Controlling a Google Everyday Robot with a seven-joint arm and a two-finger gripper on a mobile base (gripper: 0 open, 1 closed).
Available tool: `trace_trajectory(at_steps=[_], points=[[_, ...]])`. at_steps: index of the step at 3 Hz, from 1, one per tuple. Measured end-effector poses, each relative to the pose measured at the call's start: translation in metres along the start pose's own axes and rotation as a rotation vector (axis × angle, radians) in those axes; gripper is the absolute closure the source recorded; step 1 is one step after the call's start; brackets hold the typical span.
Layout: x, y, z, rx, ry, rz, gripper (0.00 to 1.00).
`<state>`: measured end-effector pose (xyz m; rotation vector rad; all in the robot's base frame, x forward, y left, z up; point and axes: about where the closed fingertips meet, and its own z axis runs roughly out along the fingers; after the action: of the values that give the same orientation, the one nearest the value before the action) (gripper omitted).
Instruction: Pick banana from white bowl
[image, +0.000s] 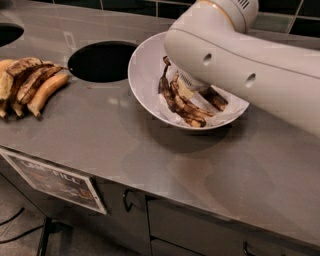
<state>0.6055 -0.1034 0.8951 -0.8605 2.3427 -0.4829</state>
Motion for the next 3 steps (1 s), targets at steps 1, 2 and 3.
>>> trace_trajectory(at_steps=[1,2,3], points=[[0.0050,-0.0003,0.0044,-0.007,0.008,0.009,0.46],[0.0089,-0.0011,0.0079,-0.011,0.015,0.014,0.47],[0.0122,-0.0023,0.0118,-0.011,0.024,0.016,0.47]])
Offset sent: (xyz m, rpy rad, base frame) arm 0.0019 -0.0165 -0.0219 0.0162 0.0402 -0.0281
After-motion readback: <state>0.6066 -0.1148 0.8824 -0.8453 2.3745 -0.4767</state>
